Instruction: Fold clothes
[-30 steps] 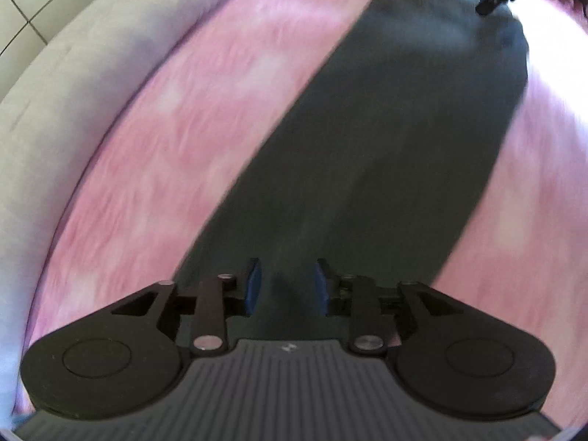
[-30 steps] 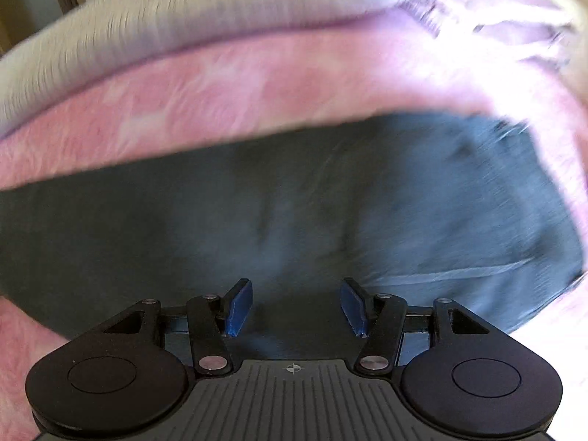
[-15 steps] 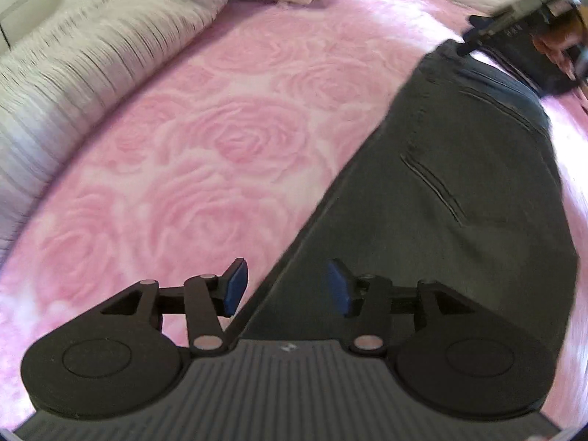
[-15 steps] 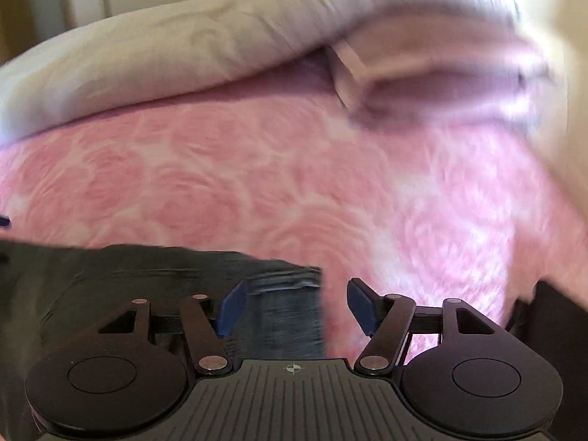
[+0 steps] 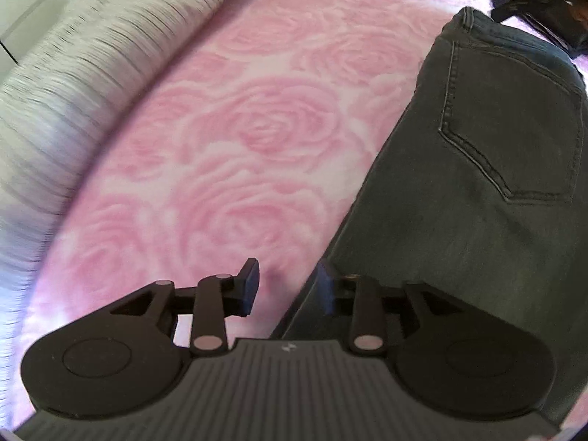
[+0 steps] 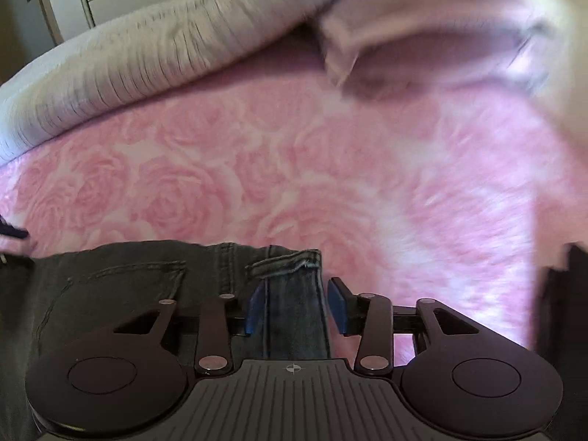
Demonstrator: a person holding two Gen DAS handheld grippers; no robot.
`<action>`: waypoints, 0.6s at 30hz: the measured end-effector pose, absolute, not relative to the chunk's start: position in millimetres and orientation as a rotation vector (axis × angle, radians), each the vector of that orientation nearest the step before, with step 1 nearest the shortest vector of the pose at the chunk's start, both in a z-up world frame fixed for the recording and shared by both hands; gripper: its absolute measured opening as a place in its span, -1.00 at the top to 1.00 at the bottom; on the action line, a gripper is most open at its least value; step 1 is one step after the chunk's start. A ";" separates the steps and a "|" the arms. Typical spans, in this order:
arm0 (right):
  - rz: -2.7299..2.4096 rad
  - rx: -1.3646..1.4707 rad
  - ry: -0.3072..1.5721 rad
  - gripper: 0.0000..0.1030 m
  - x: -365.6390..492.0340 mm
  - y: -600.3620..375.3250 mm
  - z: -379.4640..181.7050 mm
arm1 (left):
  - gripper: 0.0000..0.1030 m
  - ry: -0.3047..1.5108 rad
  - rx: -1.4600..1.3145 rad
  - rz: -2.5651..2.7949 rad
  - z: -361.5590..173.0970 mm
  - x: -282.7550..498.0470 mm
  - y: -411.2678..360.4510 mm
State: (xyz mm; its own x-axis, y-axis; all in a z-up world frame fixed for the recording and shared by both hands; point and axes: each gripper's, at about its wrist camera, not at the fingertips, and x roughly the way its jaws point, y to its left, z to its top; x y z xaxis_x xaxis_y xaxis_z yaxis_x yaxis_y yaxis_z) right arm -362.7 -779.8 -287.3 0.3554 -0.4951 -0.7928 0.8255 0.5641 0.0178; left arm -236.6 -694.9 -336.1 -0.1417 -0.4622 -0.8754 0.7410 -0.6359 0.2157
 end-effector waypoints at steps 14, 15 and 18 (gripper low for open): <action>-0.922 0.802 0.799 -0.09 -448.1 -609.2 -313.5 | 0.07 -0.475 1.479 -2.081 -346.0 -288.5 -500.1; -0.938 0.815 0.793 -0.09 -445.8 -599.0 -315.1 | 0.17 -0.575 1.497 -2.063 -355.8 -290.8 -492.1; -0.981 0.838 0.765 -0.10 -437.2 -571.3 -316.2 | 0.33 -0.767 1.522 -2.004 -376.4 -287.4 -487.2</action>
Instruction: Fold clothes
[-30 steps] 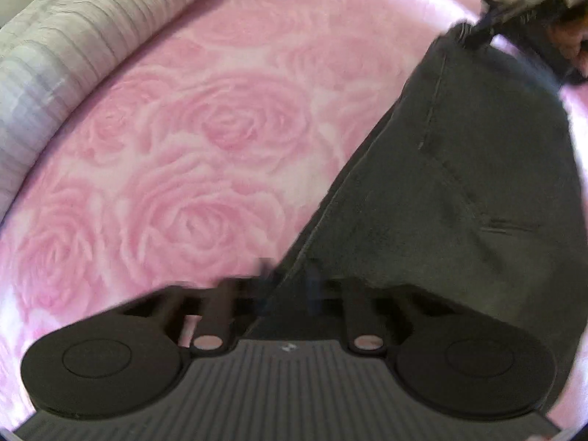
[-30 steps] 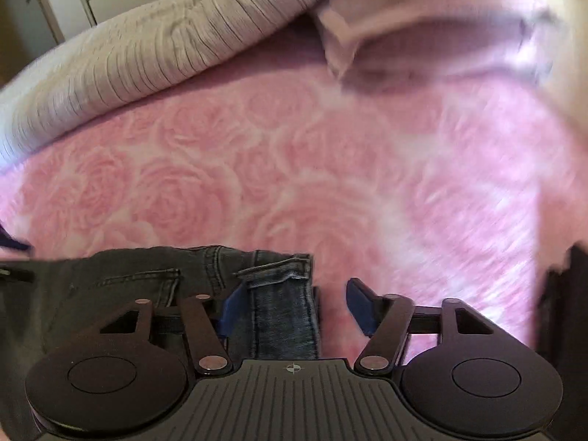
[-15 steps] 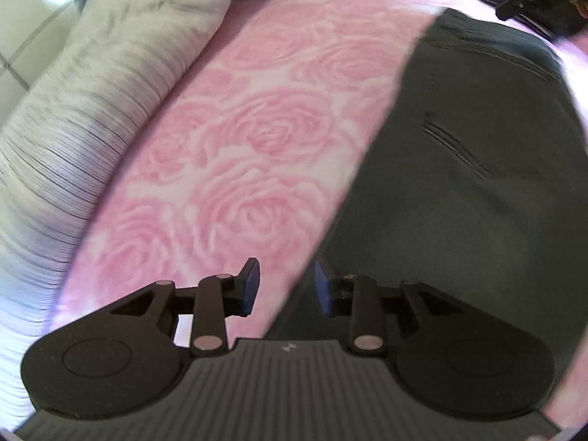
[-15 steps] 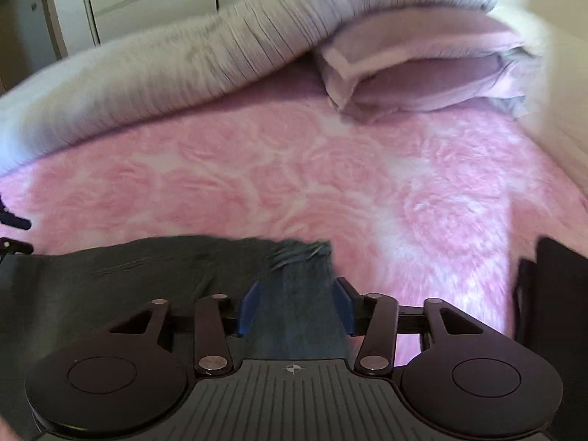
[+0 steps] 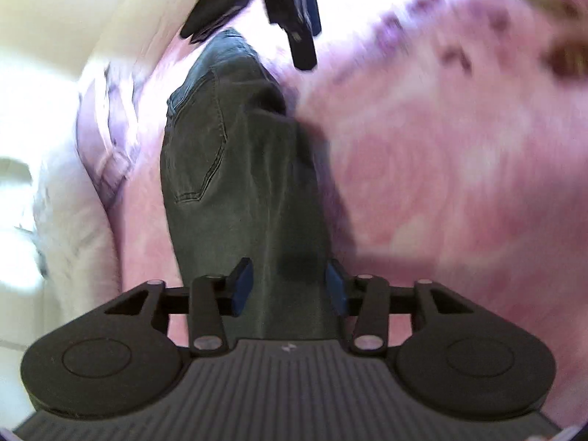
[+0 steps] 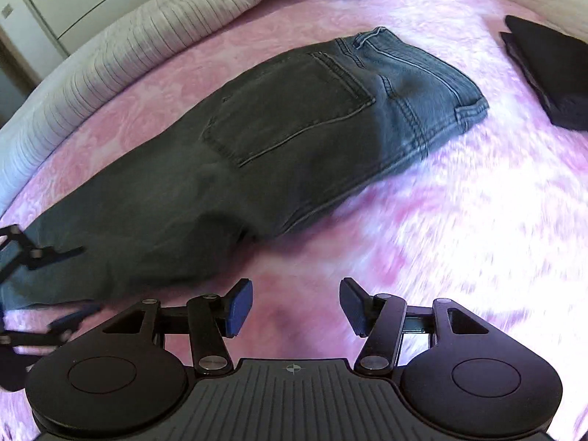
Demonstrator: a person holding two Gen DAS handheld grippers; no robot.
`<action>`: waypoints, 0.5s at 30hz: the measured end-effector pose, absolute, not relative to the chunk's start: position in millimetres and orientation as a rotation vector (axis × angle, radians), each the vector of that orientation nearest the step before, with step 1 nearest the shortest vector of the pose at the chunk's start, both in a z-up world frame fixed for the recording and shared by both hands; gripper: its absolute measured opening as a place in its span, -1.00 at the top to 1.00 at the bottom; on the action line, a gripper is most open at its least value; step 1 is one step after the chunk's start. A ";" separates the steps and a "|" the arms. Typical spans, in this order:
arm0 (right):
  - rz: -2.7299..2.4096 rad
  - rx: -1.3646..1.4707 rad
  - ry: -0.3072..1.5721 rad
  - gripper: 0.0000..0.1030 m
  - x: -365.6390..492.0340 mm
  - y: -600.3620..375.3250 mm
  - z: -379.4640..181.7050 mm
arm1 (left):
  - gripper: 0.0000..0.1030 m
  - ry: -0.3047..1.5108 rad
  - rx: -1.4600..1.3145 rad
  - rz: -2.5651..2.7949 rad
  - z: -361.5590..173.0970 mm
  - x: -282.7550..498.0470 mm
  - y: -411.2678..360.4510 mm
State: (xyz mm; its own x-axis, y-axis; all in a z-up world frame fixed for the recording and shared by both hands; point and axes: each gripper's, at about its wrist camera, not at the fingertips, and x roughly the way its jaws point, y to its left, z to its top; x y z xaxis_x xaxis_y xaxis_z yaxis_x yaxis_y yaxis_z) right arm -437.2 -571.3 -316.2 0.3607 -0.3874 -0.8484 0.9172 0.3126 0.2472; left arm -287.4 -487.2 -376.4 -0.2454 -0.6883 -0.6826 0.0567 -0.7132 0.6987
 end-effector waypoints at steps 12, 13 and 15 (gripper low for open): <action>-1.033 0.835 0.674 -0.28 -387.5 -527.7 -339.8 | 0.24 -0.667 1.408 -2.169 -348.3 -265.2 -500.1; -1.039 0.837 0.669 -0.29 -387.5 -527.3 -341.1 | 0.17 -0.734 1.440 -2.160 -357.6 -265.3 -492.9; -1.052 0.840 0.664 -0.30 -389.5 -526.0 -342.9 | 0.20 -0.871 1.503 -2.136 -376.4 -265.3 -478.6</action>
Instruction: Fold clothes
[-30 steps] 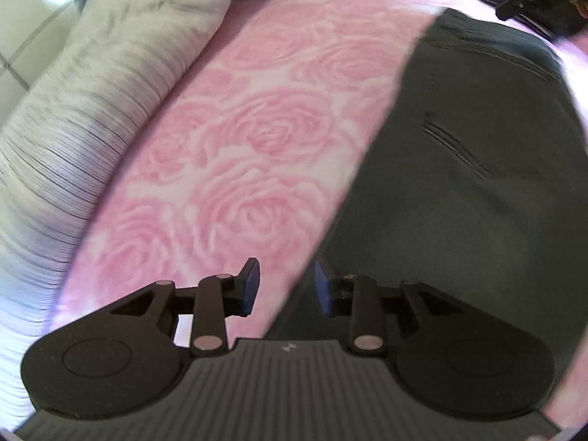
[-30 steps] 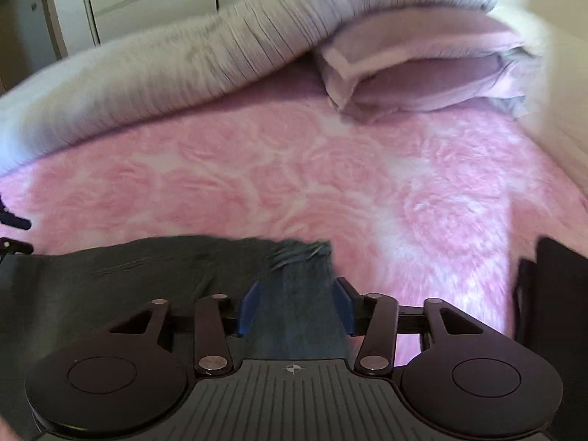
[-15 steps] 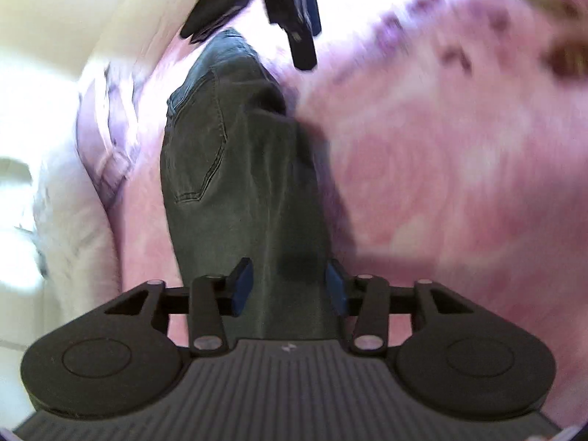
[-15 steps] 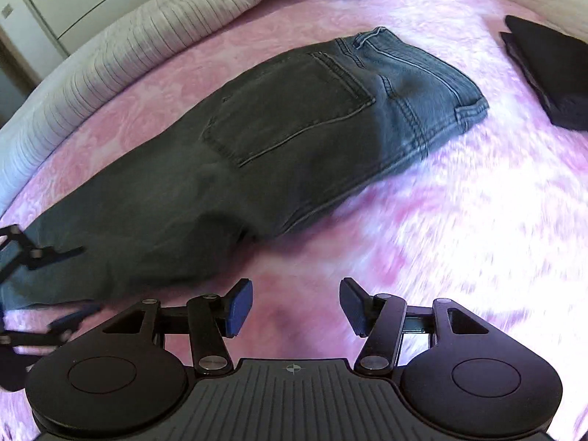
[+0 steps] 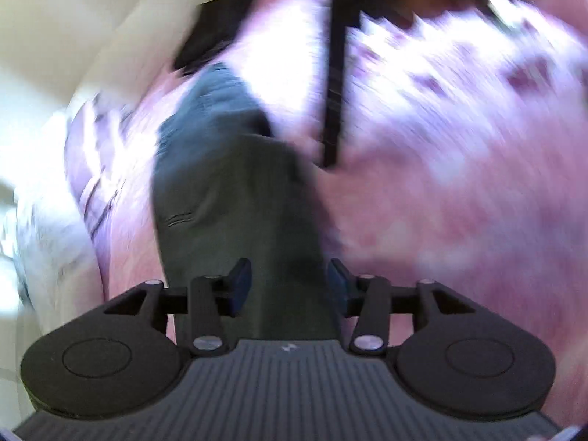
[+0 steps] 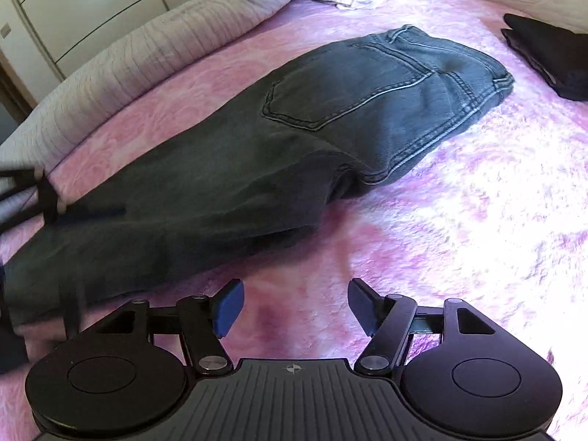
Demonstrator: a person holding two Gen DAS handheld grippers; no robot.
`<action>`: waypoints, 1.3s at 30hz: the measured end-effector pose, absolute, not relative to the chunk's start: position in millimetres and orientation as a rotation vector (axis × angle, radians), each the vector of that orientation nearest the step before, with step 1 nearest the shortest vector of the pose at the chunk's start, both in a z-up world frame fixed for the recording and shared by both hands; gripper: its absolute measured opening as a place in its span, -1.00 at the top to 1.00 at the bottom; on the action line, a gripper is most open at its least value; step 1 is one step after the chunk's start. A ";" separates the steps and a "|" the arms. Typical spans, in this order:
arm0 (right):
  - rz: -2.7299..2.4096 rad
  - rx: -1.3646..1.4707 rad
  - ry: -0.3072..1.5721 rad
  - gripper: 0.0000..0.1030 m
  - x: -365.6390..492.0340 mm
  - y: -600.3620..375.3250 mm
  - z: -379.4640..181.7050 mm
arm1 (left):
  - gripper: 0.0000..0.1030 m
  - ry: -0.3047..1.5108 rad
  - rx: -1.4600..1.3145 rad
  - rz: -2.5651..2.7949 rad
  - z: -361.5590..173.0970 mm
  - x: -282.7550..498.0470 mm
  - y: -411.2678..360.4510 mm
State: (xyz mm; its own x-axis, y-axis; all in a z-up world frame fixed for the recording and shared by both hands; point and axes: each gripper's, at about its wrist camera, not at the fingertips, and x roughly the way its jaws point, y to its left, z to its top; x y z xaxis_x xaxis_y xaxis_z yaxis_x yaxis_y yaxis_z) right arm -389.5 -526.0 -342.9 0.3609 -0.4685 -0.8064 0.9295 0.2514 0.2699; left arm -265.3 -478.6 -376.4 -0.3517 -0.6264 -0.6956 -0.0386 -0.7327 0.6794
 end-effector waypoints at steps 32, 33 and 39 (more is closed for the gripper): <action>-1.307 0.880 0.481 0.61 -367.4 -559.4 -349.8 | 0.92 -0.141 1.310 -2.256 -317.4 -229.1 -569.3; -1.320 0.872 0.488 0.75 -371.7 -555.5 -346.6 | 0.91 -0.181 1.335 -2.272 -320.7 -231.1 -561.7; -1.324 0.850 0.556 0.86 -383.7 -542.0 -337.1 | 0.92 -0.413 1.488 -2.306 -349.5 -235.4 -515.7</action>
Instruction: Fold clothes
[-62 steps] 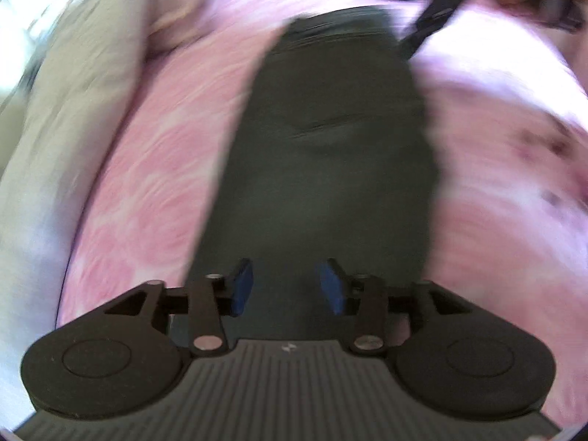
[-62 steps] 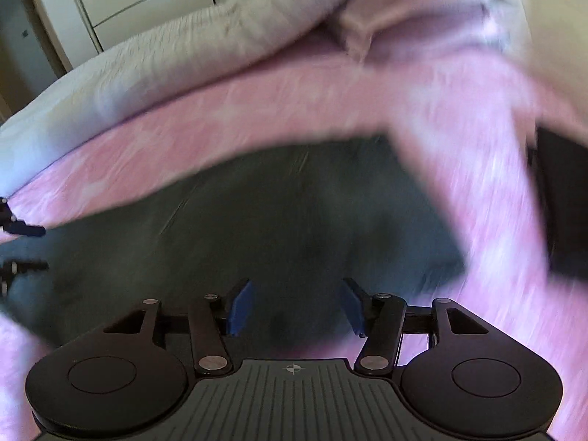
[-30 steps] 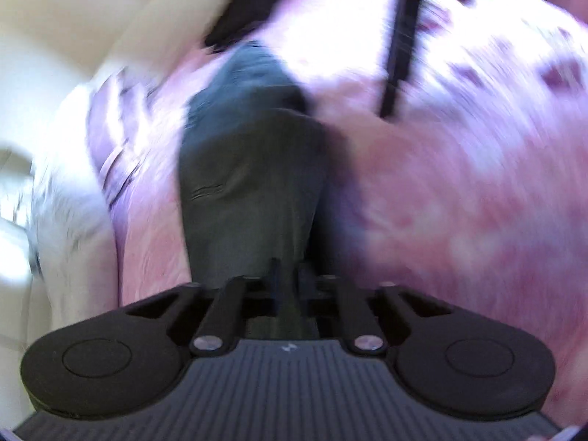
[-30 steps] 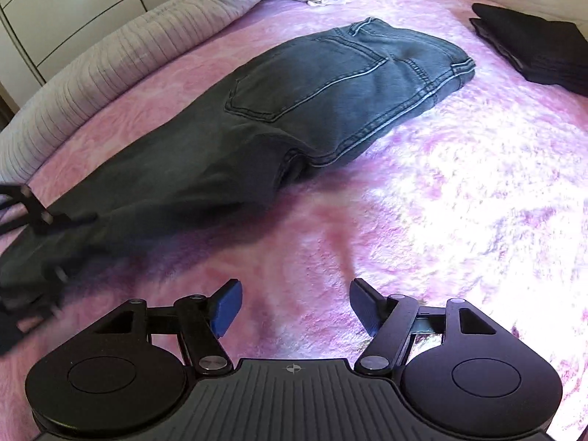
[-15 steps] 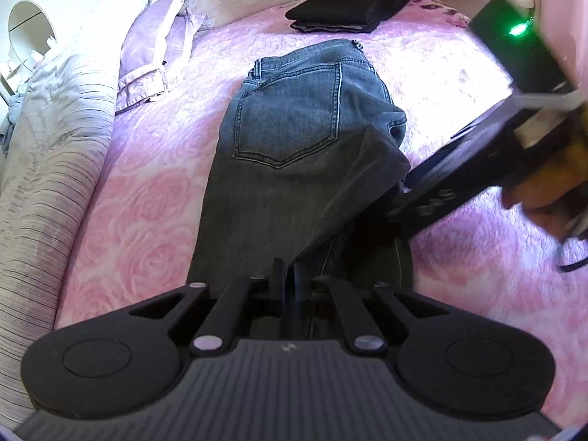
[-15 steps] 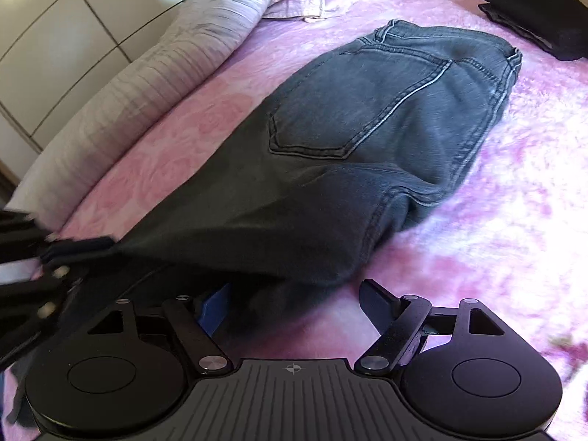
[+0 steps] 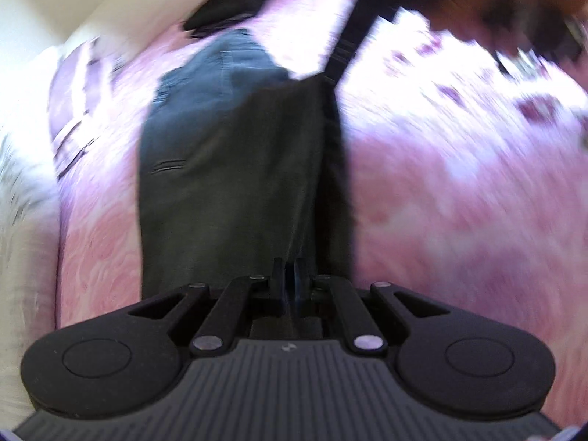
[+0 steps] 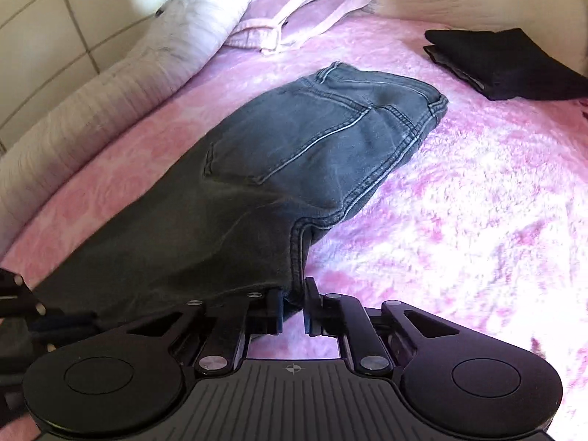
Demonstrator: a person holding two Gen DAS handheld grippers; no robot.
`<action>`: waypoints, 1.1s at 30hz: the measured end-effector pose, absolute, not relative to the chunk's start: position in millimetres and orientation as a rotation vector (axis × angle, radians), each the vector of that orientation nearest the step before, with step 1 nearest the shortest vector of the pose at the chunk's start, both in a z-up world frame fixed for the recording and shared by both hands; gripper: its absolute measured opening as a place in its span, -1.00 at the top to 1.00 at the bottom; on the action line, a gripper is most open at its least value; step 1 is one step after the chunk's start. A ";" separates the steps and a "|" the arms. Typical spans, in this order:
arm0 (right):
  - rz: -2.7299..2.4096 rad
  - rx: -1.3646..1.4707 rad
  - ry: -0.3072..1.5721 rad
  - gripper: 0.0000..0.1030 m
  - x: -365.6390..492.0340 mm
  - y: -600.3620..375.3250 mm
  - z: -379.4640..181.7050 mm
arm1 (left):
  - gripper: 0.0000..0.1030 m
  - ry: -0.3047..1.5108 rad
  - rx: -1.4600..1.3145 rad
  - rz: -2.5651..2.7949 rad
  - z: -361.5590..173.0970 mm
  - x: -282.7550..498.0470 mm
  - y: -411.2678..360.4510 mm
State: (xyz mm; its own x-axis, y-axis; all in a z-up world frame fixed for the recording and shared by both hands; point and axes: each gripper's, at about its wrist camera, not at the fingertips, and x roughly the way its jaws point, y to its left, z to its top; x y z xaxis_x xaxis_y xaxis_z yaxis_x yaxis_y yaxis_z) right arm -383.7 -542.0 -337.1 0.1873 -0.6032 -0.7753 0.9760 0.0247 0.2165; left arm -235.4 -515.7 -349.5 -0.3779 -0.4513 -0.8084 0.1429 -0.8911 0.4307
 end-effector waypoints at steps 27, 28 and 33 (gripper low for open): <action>-1.197 1.362 0.273 0.32 -584.1 -749.6 -383.2 | 0.47 0.036 1.530 -2.150 -362.2 -369.9 -548.7; -1.165 1.389 0.284 0.39 -592.6 -761.5 -387.0 | 0.47 0.047 1.539 -2.142 -362.6 -370.2 -550.4; -1.021 1.369 0.367 0.43 -605.8 -794.4 -392.4 | 0.47 0.070 1.599 -2.112 -361.8 -376.3 -557.0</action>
State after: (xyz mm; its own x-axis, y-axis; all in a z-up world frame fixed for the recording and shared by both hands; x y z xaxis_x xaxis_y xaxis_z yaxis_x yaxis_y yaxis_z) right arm -605.8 -794.4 -392.4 0.5471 -0.3820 -0.7449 0.7686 -0.1234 0.6278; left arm -376.3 -557.0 -361.8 -0.1964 -0.3459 -0.9175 0.4061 -0.8804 0.2450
